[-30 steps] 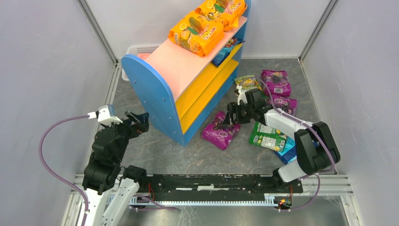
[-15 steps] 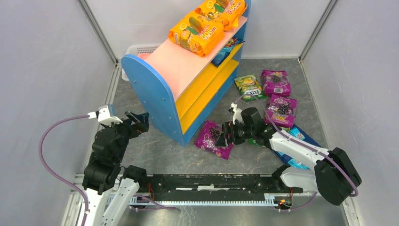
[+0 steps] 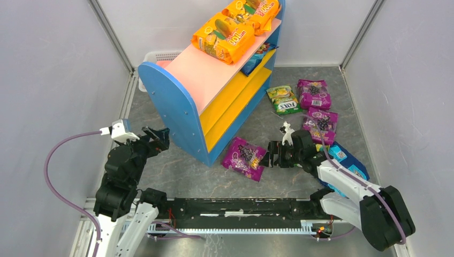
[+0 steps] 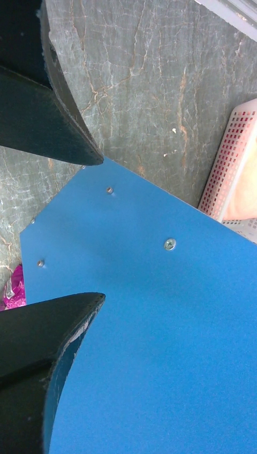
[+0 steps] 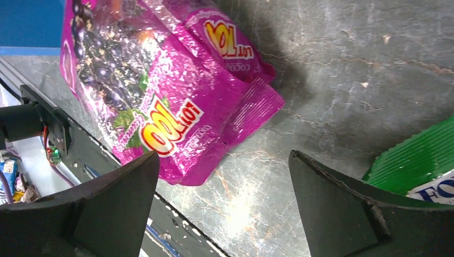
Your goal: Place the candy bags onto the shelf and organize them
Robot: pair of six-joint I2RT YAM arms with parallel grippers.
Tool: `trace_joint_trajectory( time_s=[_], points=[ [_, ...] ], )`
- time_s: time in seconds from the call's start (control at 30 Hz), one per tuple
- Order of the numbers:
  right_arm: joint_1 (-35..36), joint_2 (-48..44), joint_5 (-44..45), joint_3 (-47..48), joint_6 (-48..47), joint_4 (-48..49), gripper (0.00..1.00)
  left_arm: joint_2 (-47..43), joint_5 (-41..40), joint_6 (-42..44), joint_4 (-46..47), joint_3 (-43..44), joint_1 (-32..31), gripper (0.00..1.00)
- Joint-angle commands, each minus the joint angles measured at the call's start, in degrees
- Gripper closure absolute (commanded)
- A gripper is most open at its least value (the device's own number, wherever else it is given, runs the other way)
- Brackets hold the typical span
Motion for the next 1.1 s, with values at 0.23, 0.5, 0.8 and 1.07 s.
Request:
trace_joint_trajectory(
  time_s=[0.23,0.5,0.8,1.07],
  points=[
    [0.02,1.97,-3.04,-8.26,8.42,23.53,0.02,-0.55,0.36,2.25,2.05,-0.09,0.5,0.06],
    [7.64,9.74,1.14,-7.2,17.84,35.81,0.02,-0.42,0.35,2.25,2.29,-0.19,0.5,0.06],
    [9.73,13.7,6.15,-0.35,17.44,35.38,0.02,-0.09,0.35,2.34,2.22,-0.18,0.5,0.06],
    [9.5,9.29,7.88,-3.32,15.44,23.91,0.02,-0.16,0.28,2.34,2.29,-0.17,0.51,0.06]
  ],
)
